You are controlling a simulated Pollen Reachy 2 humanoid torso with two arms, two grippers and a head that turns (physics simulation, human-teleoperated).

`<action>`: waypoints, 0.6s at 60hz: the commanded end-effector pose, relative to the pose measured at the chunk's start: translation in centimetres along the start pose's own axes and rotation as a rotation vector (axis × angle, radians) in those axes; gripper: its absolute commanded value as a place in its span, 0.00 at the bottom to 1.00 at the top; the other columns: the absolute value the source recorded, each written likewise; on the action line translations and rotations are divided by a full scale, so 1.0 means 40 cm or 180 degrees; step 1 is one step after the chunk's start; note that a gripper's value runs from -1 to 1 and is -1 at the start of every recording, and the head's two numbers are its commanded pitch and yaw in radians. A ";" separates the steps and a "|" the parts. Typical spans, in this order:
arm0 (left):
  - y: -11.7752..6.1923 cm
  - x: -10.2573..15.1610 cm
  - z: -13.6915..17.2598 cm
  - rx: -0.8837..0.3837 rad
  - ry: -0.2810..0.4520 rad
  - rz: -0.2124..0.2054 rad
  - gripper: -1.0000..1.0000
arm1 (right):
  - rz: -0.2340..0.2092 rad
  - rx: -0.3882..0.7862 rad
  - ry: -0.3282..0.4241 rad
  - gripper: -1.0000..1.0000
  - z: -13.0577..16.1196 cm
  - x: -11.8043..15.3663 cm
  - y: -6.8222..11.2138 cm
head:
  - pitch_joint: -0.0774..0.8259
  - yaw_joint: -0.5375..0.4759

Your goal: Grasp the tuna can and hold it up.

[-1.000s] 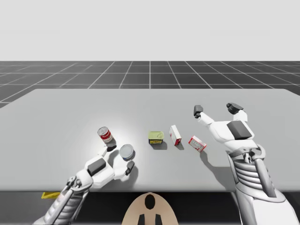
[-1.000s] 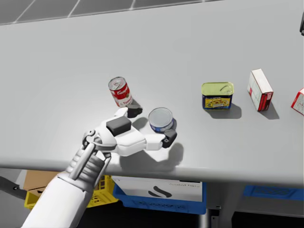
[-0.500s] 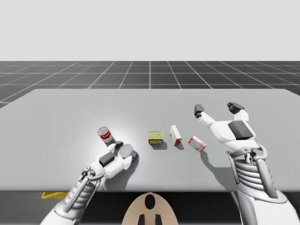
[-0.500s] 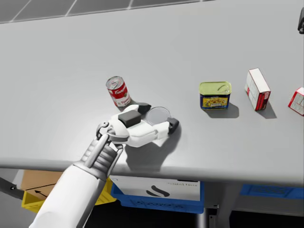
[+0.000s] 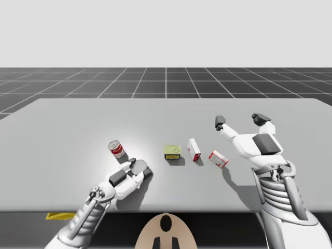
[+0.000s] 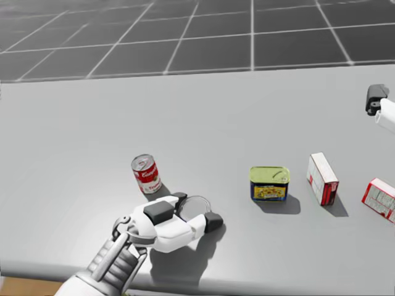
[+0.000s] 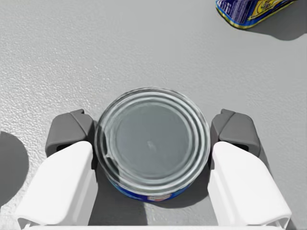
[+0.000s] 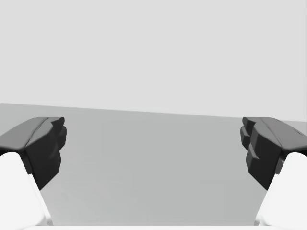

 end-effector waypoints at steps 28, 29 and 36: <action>0.008 0.115 0.099 -0.0102 -0.0129 0.0039 1.00 | -0.0036 -0.0004 0.0046 0.00 -0.006 -0.010 -0.013 | 0.45 0.72; 0.012 0.136 0.116 -0.0065 -0.0192 0.0008 1.00 | -0.0043 -0.0008 0.0051 0.00 -0.008 -0.011 -0.014 | 0.44 0.72; 0.018 0.208 0.170 0.0010 -0.0391 -0.0086 1.00 | -0.0088 0.0022 0.0056 0.00 -0.009 -0.014 -0.013 | 0.44 0.72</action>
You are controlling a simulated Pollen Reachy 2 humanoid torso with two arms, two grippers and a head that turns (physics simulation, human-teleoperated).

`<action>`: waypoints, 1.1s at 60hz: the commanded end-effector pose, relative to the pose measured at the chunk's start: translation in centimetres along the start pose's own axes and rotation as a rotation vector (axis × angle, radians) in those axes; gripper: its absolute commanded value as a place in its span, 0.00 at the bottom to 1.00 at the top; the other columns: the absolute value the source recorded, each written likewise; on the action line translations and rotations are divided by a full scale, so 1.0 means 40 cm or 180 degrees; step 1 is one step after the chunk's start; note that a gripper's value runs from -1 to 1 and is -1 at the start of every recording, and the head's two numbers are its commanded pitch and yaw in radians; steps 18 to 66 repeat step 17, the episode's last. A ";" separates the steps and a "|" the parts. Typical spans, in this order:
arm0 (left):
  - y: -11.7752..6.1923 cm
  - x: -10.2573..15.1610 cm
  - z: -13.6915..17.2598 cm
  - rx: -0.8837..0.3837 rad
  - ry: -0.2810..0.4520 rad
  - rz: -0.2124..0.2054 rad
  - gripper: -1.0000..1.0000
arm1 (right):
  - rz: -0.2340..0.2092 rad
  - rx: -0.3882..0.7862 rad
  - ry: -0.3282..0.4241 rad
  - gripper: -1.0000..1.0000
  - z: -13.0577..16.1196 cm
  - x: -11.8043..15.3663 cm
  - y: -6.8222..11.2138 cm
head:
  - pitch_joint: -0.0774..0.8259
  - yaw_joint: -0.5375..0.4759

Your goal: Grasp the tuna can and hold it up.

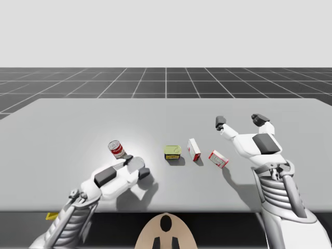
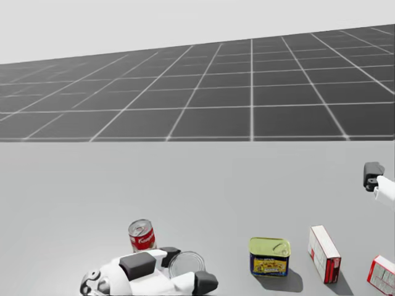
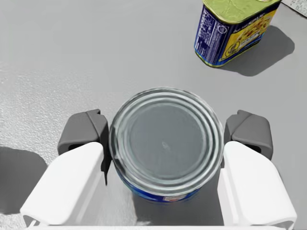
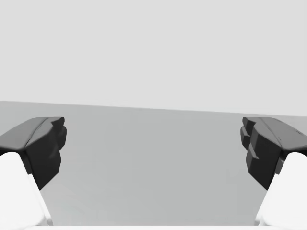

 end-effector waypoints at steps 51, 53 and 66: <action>-0.016 0.337 0.216 0.0483 -0.0997 -0.0483 1.00 | -0.0099 0.0286 0.0092 0.00 0.001 -0.010 -0.006 | 0.42 0.71; -0.016 0.337 0.216 0.0483 -0.0997 -0.0483 1.00 | -0.0099 0.0286 0.0092 0.00 0.001 -0.010 -0.006 | 0.42 0.71; -0.016 0.337 0.216 0.0483 -0.0997 -0.0483 1.00 | -0.0099 0.0286 0.0092 0.00 0.001 -0.010 -0.006 | 0.42 0.71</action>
